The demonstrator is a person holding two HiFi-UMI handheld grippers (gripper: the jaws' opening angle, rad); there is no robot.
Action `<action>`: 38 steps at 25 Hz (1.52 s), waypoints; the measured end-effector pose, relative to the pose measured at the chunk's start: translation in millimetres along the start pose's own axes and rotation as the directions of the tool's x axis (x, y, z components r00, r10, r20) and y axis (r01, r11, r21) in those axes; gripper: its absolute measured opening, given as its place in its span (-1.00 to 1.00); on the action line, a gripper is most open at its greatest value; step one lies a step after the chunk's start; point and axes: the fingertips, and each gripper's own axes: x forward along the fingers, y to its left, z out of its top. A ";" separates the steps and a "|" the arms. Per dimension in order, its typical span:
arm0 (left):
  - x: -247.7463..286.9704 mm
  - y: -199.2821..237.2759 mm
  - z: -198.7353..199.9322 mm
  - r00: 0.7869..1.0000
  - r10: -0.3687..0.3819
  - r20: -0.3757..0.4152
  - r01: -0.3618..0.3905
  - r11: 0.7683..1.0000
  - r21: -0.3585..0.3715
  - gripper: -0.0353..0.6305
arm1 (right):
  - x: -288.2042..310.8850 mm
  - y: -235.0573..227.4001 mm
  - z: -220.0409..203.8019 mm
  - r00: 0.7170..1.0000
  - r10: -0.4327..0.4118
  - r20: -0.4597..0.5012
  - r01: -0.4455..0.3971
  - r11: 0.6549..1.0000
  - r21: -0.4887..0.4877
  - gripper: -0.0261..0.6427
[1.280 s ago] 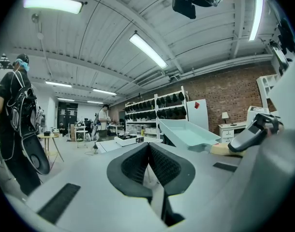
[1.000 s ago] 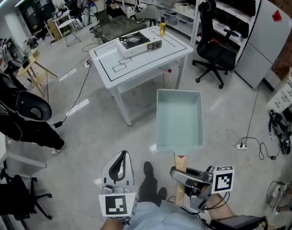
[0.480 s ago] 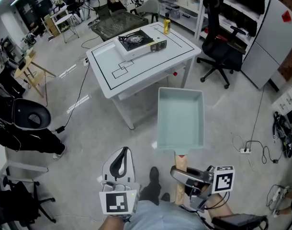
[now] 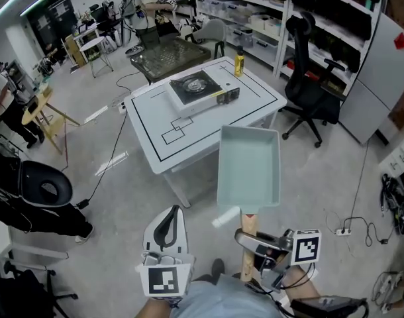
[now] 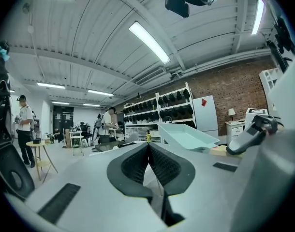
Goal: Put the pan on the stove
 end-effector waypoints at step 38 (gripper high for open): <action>323.7 34.2 2.8 0.987 0.142 -0.080 -0.141 0.990 0.016 -0.84 | 86.9 -132.1 308.7 0.986 0.010 -0.167 -0.005 0.999 0.032 -0.48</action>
